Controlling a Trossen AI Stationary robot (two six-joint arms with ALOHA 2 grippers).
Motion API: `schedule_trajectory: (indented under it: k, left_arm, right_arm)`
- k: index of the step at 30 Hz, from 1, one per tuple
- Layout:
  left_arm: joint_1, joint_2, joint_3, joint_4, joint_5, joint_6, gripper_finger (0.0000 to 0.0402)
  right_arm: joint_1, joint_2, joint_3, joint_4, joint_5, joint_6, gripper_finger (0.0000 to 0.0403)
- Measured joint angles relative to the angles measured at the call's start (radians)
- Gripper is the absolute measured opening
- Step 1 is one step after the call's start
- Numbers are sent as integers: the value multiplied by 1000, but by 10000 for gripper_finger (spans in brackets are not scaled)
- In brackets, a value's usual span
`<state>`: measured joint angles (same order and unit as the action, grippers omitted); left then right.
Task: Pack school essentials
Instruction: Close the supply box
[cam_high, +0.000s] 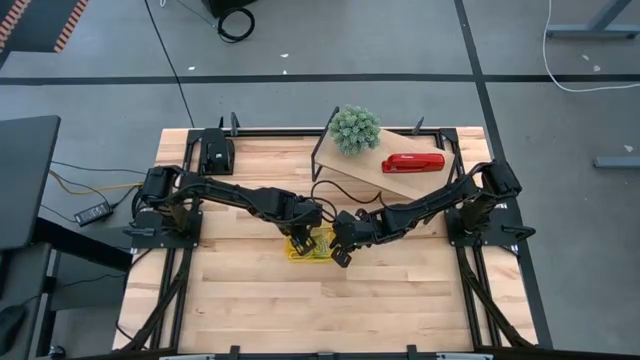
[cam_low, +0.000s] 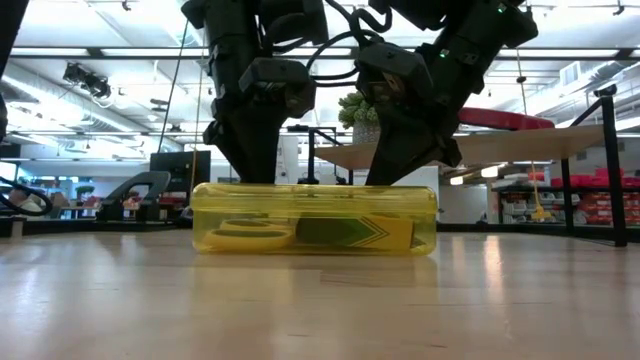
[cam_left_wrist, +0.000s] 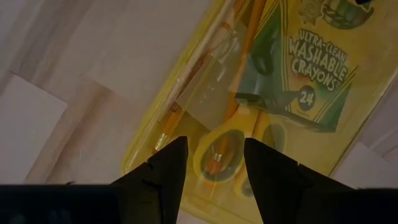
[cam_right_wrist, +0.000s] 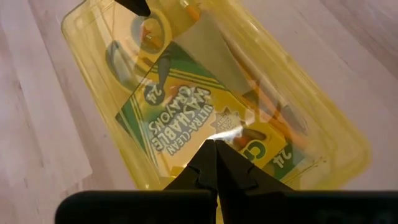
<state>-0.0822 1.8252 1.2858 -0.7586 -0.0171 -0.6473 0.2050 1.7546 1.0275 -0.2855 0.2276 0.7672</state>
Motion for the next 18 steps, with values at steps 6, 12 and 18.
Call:
schedule_trajectory:
  k: [6,12,18]
  left_arm:
    - [2,0,0,-1,3,5,172]
    - [7,0,0,-1,6,6,172]
    - [8,-14,-2,0,7,12,172]
  right_arm:
    - [0,0,0,0,0,16,6]
    - [1,0,0,0,0,30,6]
    - [1,-3,0,1,-1,51,6]
